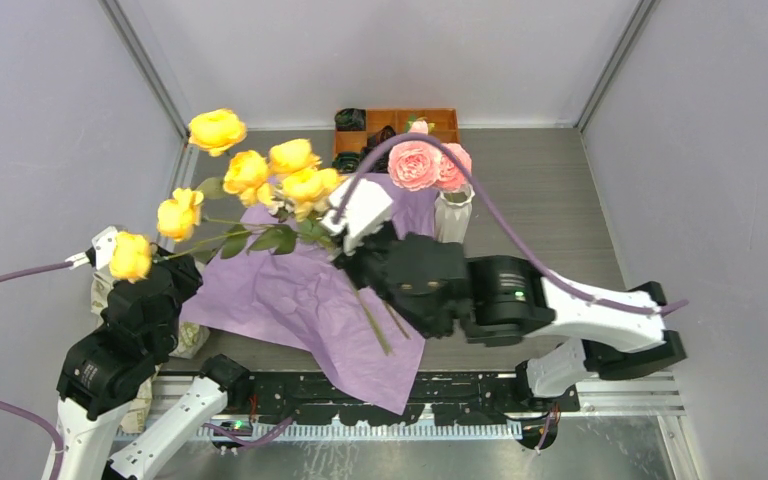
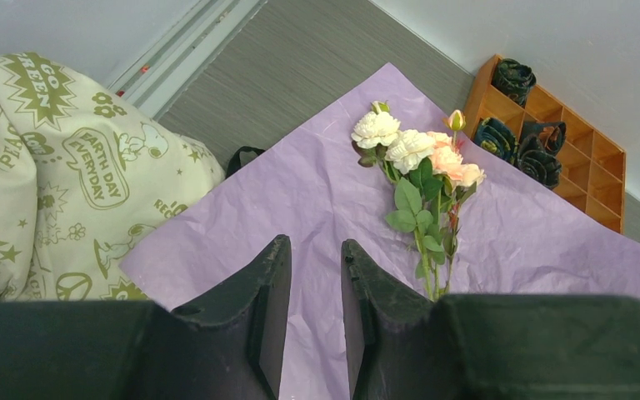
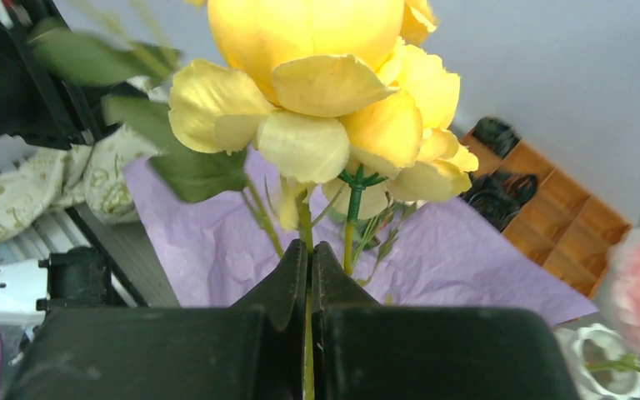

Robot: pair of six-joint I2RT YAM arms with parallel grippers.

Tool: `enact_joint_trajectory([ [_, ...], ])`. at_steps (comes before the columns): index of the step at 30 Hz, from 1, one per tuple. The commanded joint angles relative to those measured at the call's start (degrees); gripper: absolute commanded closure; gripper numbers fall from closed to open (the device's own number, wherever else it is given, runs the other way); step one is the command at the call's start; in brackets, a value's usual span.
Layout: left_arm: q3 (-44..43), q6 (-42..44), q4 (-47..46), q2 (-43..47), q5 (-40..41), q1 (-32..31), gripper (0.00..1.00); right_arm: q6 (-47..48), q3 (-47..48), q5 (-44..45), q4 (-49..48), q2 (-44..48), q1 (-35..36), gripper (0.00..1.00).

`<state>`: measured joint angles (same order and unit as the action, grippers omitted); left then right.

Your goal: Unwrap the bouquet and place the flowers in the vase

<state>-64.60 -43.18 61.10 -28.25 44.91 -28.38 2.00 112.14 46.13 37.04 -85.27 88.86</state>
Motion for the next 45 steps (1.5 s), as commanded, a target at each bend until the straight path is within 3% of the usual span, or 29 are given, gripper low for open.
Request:
enact_joint_trajectory([
  [1,-0.8,-0.6,-1.7,-0.6,0.0,0.2,0.7,9.2,-4.9,12.4,-13.7,9.1,2.4,0.99],
  [7,-0.5,-0.2,-1.9,-0.7,1.4,0.2,0.7,15.0,-12.7,15.2,-23.9,18.4,3.4,0.99],
  [13,0.8,-0.4,-3.5,-2.2,-0.1,0.2,0.7,16.7,-12.4,14.5,-24.4,24.6,3.5,0.99],
  [18,1.8,-0.5,-4.7,-3.5,-1.1,0.2,0.7,21.7,-13.2,19.1,-27.8,28.3,3.5,0.99],
  [27,2.7,-1.1,-6.8,-5.4,-3.4,0.2,0.71,46.0,-19.7,26.6,-56.4,30.4,3.5,0.99],
  [33,2.7,-1.3,-8.0,-6.7,-4.9,0.2,0.73,66.7,-24.1,23.8,-82.6,25.8,2.6,0.99],
  [35,2.7,-1.3,-8.2,-6.9,-5.3,0.2,0.73,70.4,-24.6,22.6,-87.8,24.0,-0.8,0.99],
  [37,2.6,-1.2,-8.3,-7.1,-5.4,0.2,0.73,66.9,-23.0,22.6,-83.1,22.3,-7.2,0.99],
  [42,2.5,-1.1,-8.6,-7.6,-5.7,0.2,0.74,40.5,-14.6,21.0,-53.3,18.1,-27.9,0.99],
  [45,2.7,-0.9,-8.5,-7.5,-5.6,0.2,0.73,31.9,-10.8,18.8,-44.5,14.8,-37.0,0.99],
])
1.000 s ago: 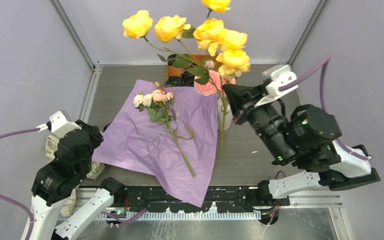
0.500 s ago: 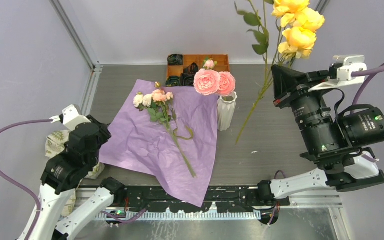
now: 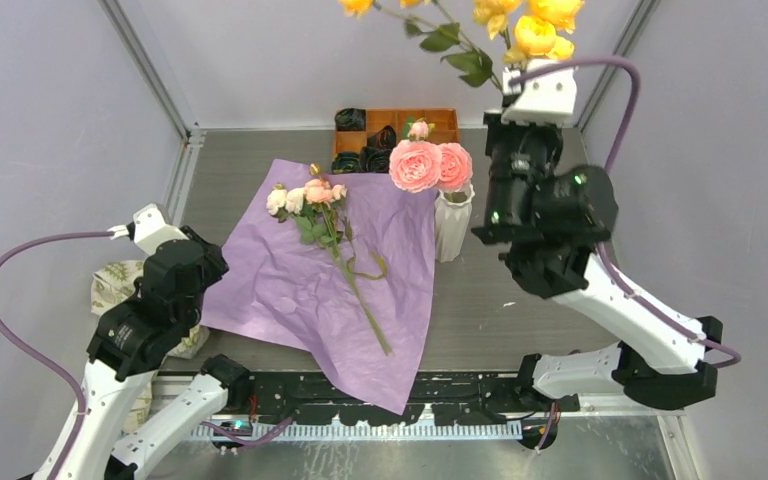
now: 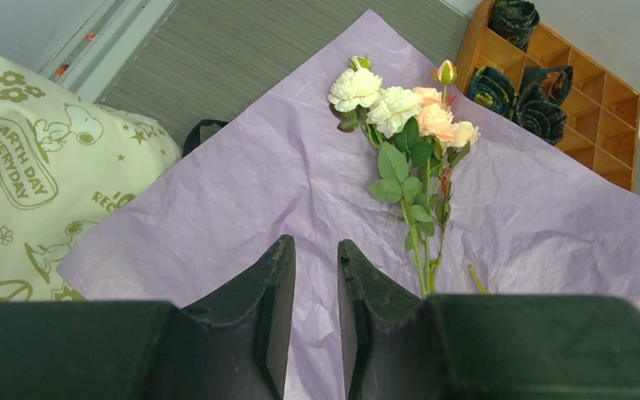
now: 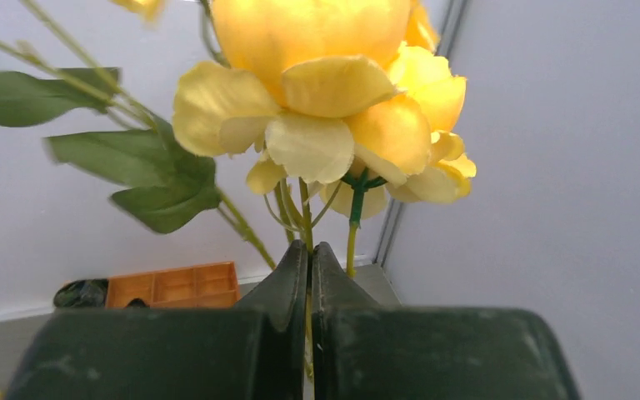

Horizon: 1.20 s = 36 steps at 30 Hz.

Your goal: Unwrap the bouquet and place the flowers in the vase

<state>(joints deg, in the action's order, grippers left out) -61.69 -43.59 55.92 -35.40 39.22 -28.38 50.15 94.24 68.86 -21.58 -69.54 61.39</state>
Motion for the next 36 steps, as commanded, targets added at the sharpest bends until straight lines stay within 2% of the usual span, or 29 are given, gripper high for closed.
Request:
enact_joint_trajectory([
  [1,-0.2,-0.5,-3.3,-0.3,0.2,0.2,0.73,-18.9,8.0,-5.1,16.5,-1.9,-12.0,0.99],
  [4,0.0,-0.2,-3.3,0.0,0.7,0.2,0.73,-33.2,11.7,-12.1,28.3,-4.3,-19.9,0.99],
  [7,0.1,0.1,-3.4,0.1,0.9,0.2,0.74,-45.0,12.5,-24.1,35.3,-5.1,-26.8,0.99],
  [11,0.5,0.6,-3.4,0.4,1.4,0.2,0.73,-53.3,7.2,-39.8,33.1,-3.6,-34.8,0.99],
  [15,1.1,0.9,-3.8,0.7,1.8,0.2,0.72,-52.5,0.6,-46.8,26.0,-2.2,-36.0,0.99],
  [22,2.1,1.2,-4.7,0.2,1.6,0.2,0.72,-50.7,-9.0,-49.4,13.7,-0.6,-36.1,0.99],
  [27,2.3,1.5,-5.0,-0.1,2.0,0.2,0.71,-50.4,-11.2,-50.3,9.9,-1.0,-36.1,0.99],
  [36,2.8,1.6,-6.0,-1.3,1.7,0.2,0.71,-46.6,-9.1,-51.6,8.4,-1.2,-36.0,0.99],
])
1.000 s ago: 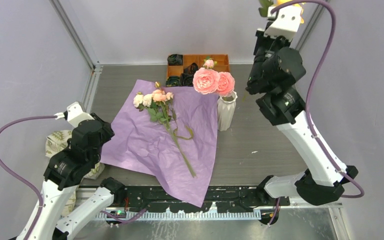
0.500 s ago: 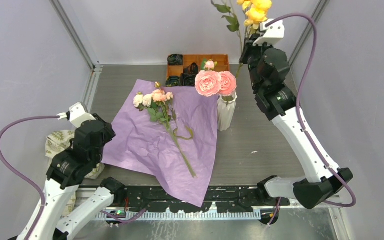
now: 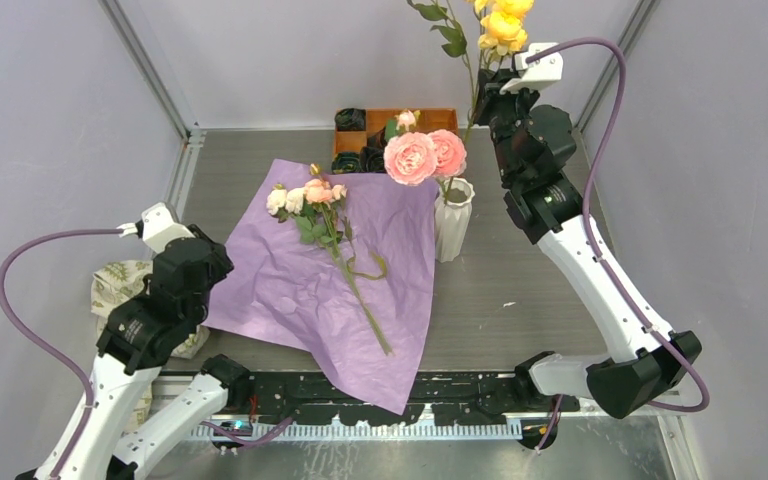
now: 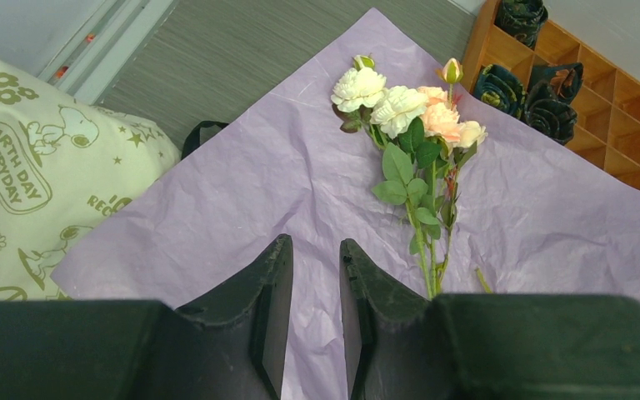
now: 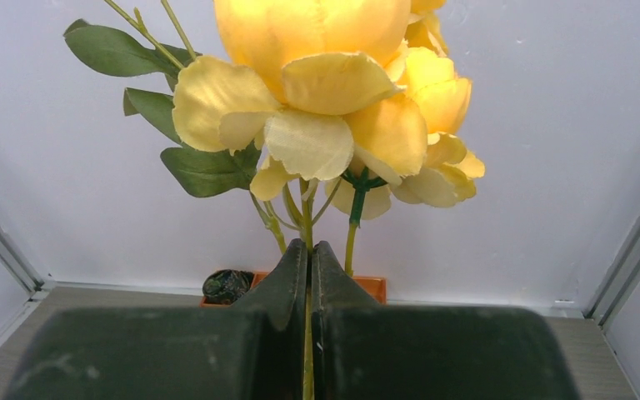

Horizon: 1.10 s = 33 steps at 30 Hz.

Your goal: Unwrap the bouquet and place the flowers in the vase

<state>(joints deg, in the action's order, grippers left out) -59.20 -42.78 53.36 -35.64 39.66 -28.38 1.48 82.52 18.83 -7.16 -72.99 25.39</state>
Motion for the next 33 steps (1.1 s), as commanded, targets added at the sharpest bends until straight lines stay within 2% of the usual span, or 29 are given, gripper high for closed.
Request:
enact_joint_trajectory([
  [1,0.4,0.8,-3.6,-1.2,1.1,0.2,0.71,2.4,2.3,-1.7,-6.3,2.5,-0.1,0.99],
  [8,0.6,0.7,-4.2,-2.2,0.4,0.2,0.71,5.3,-1.7,-2.0,-9.8,3.7,-0.1,0.99],
  [33,0.6,0.5,-5.4,-4.0,-0.6,0.2,0.71,11.7,-3.5,0.6,-9.7,5.7,-0.1,0.99],
])
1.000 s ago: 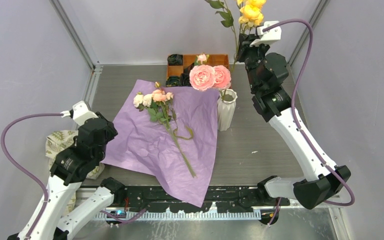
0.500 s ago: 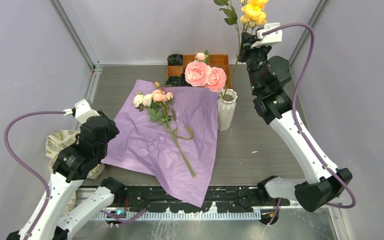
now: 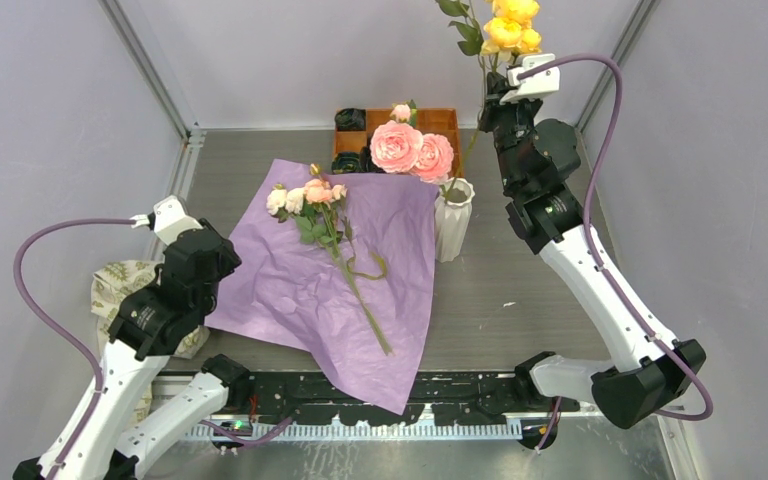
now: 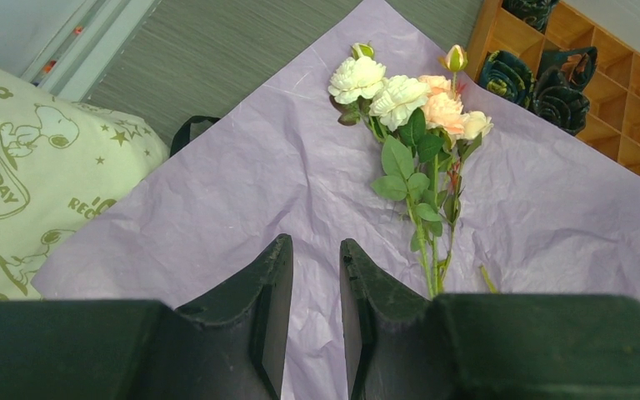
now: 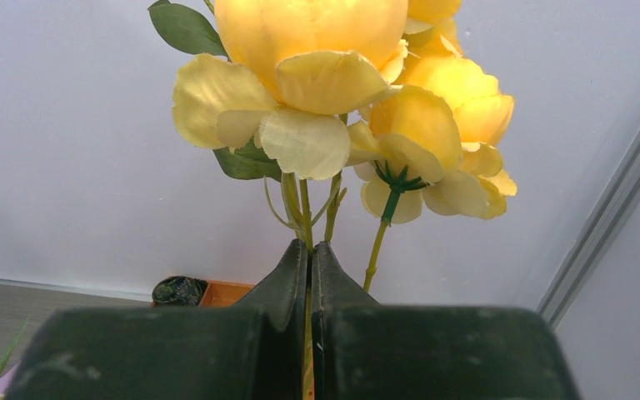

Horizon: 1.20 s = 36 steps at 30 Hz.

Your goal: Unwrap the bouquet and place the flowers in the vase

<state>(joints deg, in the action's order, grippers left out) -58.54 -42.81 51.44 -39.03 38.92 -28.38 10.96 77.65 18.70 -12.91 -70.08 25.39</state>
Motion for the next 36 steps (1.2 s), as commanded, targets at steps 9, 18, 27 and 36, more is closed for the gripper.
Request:
enact_joint_trajectory([
  [9,0.8,0.1,-4.3,-1.3,-0.7,0.2,0.71,1.2,1.5,-0.3,-1.5,6.4,-0.1,0.99],
  [18,0.8,0.1,-4.0,-0.9,-0.4,0.2,0.71,-1.5,0.7,-2.2,-3.2,6.0,-0.1,0.99],
  [27,1.2,0.2,-4.0,-0.7,0.0,0.2,0.71,-5.6,0.0,-4.5,-3.2,5.0,-0.1,0.99],
  [36,1.6,0.2,-4.2,-0.8,-0.1,0.2,0.71,-10.5,-8.8,-4.8,-6.9,6.8,-0.1,0.99],
])
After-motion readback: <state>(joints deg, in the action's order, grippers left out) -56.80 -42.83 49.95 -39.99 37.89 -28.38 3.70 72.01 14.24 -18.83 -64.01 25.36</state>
